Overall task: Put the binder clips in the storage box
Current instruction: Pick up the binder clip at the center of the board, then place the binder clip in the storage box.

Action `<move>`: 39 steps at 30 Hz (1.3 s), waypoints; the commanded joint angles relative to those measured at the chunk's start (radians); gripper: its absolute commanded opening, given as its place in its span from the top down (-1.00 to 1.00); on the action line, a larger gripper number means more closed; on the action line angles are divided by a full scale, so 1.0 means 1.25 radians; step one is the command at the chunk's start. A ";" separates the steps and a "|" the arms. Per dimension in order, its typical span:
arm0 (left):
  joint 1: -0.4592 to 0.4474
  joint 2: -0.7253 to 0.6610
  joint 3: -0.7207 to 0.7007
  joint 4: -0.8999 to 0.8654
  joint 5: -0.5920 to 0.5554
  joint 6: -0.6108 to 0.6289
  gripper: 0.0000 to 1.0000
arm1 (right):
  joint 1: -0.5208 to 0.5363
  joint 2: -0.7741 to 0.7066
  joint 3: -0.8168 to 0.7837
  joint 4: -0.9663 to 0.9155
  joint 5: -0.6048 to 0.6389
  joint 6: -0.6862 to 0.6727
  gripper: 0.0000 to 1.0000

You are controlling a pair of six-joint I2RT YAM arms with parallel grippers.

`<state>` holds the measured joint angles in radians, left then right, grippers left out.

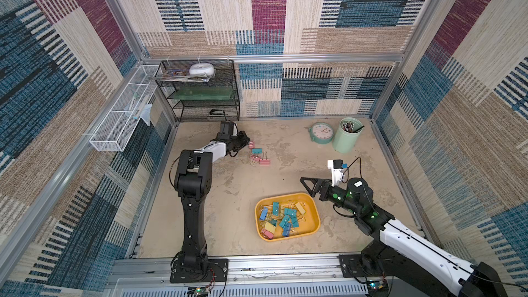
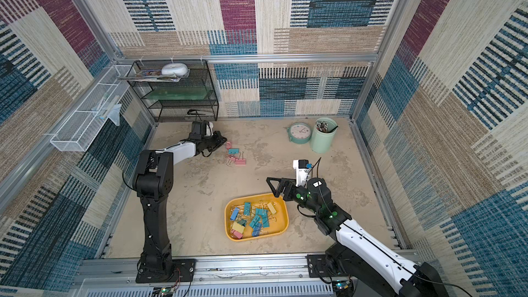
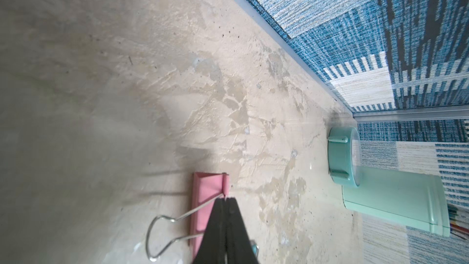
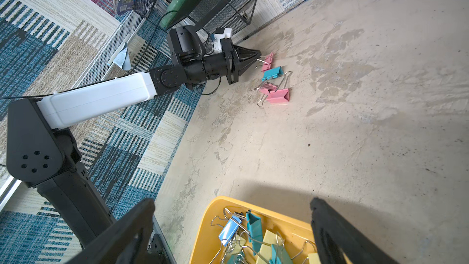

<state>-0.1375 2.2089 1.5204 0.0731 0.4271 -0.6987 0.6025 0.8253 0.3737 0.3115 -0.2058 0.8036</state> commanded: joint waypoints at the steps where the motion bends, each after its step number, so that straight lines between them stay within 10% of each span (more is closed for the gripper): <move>1: -0.001 -0.048 -0.042 0.013 0.019 0.008 1.00 | 0.002 0.000 0.001 0.003 0.018 0.019 -0.98; 12: -0.097 -0.456 -0.332 0.013 -0.060 0.085 1.00 | -0.113 0.018 -0.028 0.019 -0.047 0.042 -0.98; 22: -0.432 -0.772 -0.466 -0.118 -0.186 0.263 1.00 | -0.263 -0.018 -0.097 0.055 -0.137 0.085 -0.99; 31: -0.756 -0.698 -0.451 -0.184 -0.289 0.387 1.00 | -0.336 -0.114 -0.128 -0.006 -0.164 0.085 -0.98; 39: -0.873 -0.527 -0.443 -0.148 -0.319 0.373 1.00 | -0.339 -0.172 -0.140 -0.060 -0.195 0.089 -0.98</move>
<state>-1.2045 1.5112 0.9627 -0.1390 0.0658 -0.2359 0.1776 0.6243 0.2001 0.2691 -0.4221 0.9104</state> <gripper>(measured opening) 0.061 0.993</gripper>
